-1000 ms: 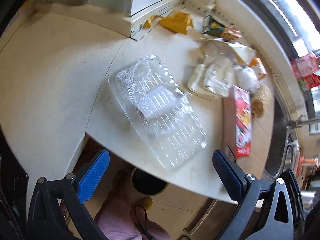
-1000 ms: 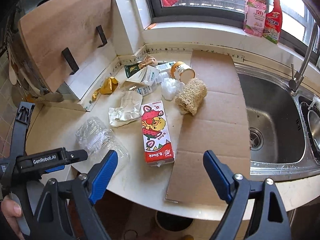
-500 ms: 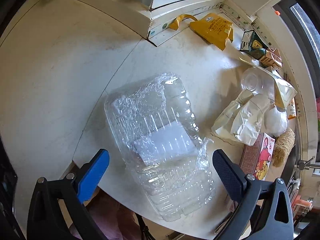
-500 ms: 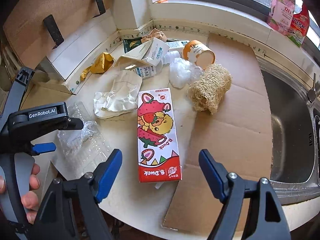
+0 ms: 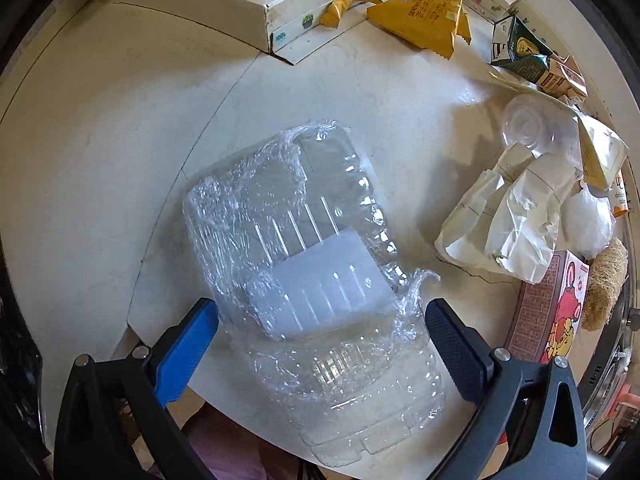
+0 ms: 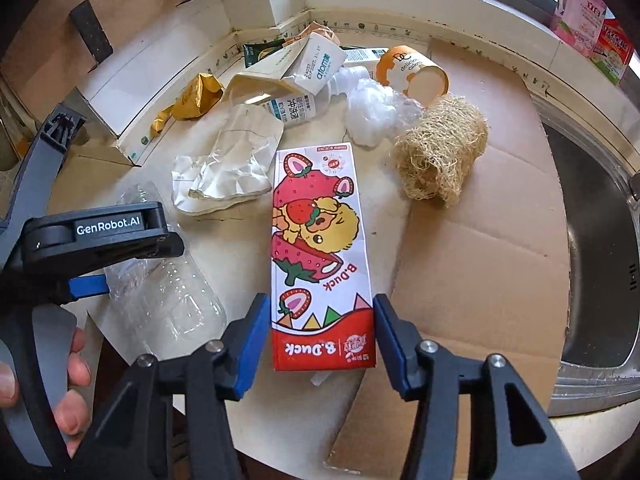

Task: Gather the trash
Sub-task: 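Grasp the clear plastic container with the left tool while the right tool grasps the B.Duck carton, then lift the plastic container and carton and carry both down toward the floor bin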

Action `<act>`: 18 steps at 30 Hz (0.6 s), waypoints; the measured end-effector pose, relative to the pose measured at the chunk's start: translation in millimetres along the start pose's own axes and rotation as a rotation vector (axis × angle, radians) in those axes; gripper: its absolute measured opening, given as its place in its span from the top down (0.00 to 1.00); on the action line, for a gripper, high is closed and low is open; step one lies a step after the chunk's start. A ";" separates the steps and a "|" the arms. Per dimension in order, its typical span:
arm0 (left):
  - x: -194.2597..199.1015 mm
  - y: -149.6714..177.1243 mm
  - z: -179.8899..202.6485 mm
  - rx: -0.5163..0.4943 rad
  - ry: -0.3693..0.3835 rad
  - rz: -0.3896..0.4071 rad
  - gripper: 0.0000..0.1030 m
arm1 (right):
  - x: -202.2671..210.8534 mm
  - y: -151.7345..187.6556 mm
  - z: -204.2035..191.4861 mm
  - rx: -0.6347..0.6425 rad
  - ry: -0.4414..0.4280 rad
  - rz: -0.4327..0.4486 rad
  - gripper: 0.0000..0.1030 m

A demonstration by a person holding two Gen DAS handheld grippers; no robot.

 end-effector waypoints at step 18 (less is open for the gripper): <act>9.3 19.6 18.5 -0.063 -0.031 0.102 0.05 | 3.4 6.3 -8.8 0.026 0.003 0.016 0.50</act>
Point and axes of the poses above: each gripper's, at about its wrist camera, not at the fingertips, and x roughly against the way its jaws point, z to its right, y to its underside, the point moved 8 cm from there along -x, roughly the way its jaws point, and after that the axes turned 10 degrees about z, right-handed, at the moved point
